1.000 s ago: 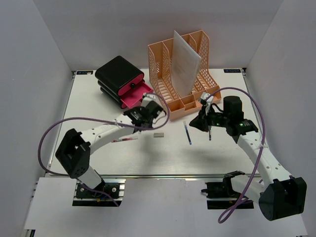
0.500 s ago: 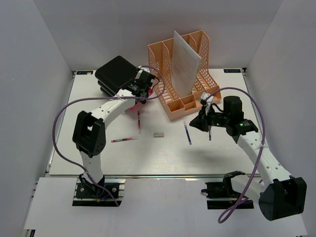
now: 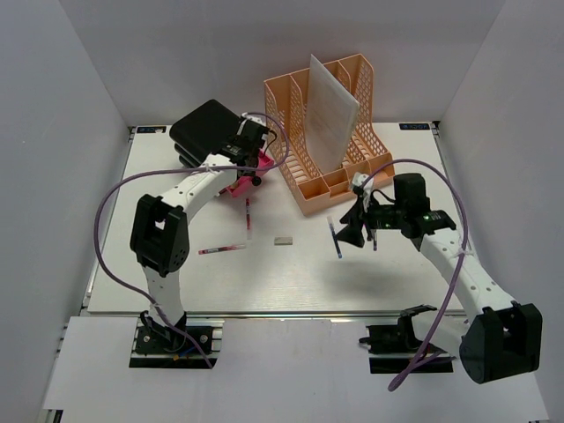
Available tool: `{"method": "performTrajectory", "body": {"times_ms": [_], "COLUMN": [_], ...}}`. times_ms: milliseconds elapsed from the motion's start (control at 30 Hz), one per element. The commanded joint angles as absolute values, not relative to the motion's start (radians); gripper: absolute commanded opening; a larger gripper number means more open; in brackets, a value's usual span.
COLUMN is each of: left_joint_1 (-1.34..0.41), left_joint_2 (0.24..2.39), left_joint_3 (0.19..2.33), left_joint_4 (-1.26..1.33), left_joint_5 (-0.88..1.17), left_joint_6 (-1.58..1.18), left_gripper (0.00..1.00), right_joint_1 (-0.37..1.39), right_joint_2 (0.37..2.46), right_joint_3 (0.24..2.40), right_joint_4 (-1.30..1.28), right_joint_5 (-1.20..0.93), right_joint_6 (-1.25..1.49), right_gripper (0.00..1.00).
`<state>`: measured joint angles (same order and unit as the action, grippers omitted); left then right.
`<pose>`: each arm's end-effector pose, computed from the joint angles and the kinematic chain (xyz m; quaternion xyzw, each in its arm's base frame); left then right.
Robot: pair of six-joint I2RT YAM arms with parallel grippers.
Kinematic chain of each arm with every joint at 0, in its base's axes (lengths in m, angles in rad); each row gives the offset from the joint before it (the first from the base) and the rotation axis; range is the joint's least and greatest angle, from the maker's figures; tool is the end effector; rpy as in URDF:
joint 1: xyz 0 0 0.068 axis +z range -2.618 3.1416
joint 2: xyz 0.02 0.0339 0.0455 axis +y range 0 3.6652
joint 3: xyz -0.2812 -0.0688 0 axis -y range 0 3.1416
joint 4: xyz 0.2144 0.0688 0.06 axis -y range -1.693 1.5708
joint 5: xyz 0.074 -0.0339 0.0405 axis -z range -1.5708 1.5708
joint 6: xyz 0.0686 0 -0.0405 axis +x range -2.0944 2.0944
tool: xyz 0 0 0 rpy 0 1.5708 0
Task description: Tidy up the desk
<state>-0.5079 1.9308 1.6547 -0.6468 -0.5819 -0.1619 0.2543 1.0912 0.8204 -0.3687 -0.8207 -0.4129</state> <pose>0.3861 -0.1718 0.2713 0.0664 0.9103 0.1566 0.3774 0.1904 0.1014 0.2914 -0.4375 0.7155 0.3227 0.4387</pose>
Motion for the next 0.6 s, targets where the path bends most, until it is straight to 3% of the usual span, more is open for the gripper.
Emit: {"method": "performTrajectory", "body": {"times_ms": [0,33,67,167,233,367,500,567], "left_joint_1": [-0.509,-0.509,-0.509,-0.509,-0.509,-0.486,-0.477,-0.477], "left_joint_2": [1.806,1.778,1.723,1.547,1.449,1.24,1.045,1.002], "left_joint_3": [1.677,1.663,1.611,1.404,1.209,1.005,0.87,0.819], "left_joint_4": [-0.633,-0.63,-0.612,-0.536,-0.456,-0.434,-0.417,-0.388], "left_joint_5": [-0.485,-0.451,-0.371,-0.253,-0.167,-0.126,-0.204,-0.23], "left_joint_6": [-0.166,-0.175,-0.178,-0.192,-0.202,-0.225,-0.23,-0.232], "left_gripper": [0.5,0.43,0.26,0.03,0.02,0.17,0.55,0.61], "right_joint_1": [0.261,0.265,0.279,0.355,0.385,0.48,0.573,0.597], "right_joint_2": [1.12,1.12,1.118,1.1,1.101,1.231,1.429,1.544], "right_joint_3": [0.833,0.824,0.81,0.767,0.733,0.758,0.892,0.997], "right_joint_4": [-0.543,-0.56,-0.578,-0.516,-0.464,-0.373,-0.331,-0.324], "right_joint_5": [-1.015,-1.031,-1.043,-1.02,-0.979,-0.868,-0.743,-0.694], "right_joint_6": [-0.66,-0.761,-0.803,-0.902,-0.951,-1.047,-1.019,-0.953], "right_gripper": [0.66,0.71,0.78,0.82,0.82,0.8,0.78,0.75]}}
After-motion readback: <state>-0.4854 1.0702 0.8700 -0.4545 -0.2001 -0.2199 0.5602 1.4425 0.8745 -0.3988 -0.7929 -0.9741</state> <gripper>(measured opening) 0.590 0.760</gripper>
